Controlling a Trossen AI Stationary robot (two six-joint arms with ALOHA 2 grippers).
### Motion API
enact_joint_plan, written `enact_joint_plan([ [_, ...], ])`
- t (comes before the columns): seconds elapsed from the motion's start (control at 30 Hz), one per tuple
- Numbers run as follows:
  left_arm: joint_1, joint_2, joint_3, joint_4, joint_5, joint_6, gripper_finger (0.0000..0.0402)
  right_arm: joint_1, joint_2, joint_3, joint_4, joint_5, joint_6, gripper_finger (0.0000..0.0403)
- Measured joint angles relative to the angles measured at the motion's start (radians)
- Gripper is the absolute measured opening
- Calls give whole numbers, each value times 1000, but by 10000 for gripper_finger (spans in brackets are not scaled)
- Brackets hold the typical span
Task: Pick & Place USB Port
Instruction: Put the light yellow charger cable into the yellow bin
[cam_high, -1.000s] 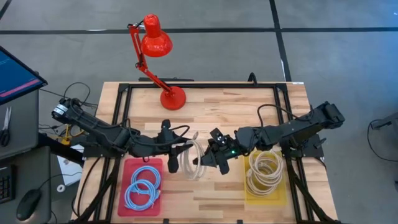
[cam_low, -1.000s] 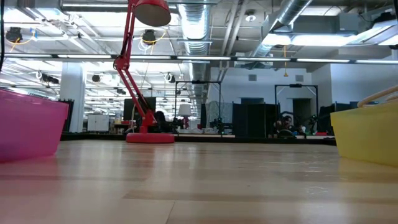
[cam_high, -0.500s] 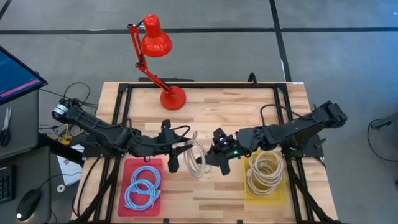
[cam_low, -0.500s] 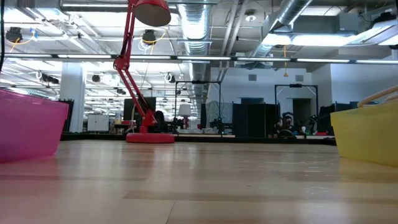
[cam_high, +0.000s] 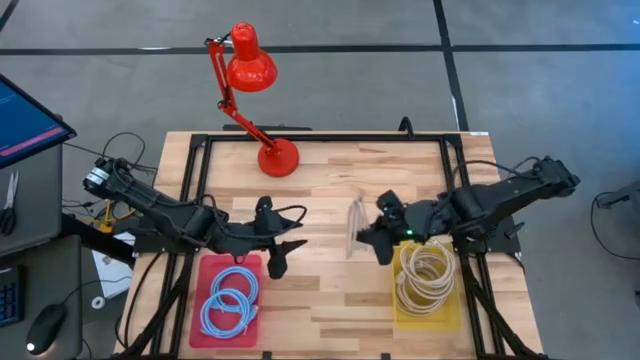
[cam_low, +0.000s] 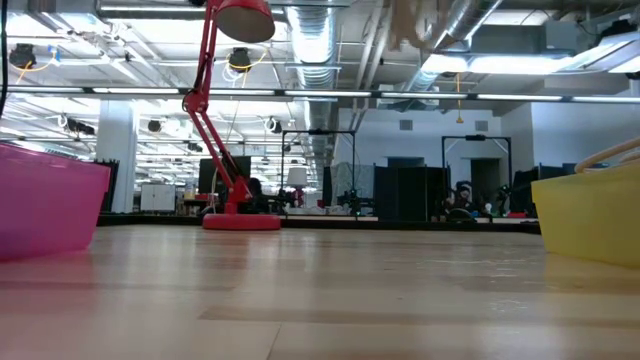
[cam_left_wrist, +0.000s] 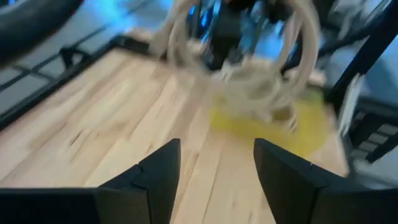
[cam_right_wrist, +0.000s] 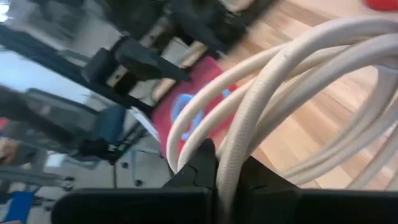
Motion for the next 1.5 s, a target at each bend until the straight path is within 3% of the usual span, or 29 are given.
enact_joint_plan([
  [0.3, 0, 0, 0, -286, 45, -179, 176, 219, -60, 0, -348, 65, 374, 4],
  [0.7, 1, 0, 0, -301, 57, -179, 153, 544, 4, 1, -542, 7, 850, 4],
  [0.97, 3, 0, 0, -302, 57, -179, 151, 556, 182, 0, -733, -163, 980, 4],
  [1.4, 3, 0, 0, -302, 57, -179, 146, 524, 414, 0, -629, -170, 965, 4],
  [1.5, 3, 0, 0, -302, 57, -179, 145, 517, 446, -1, -598, -172, 934, 23],
])
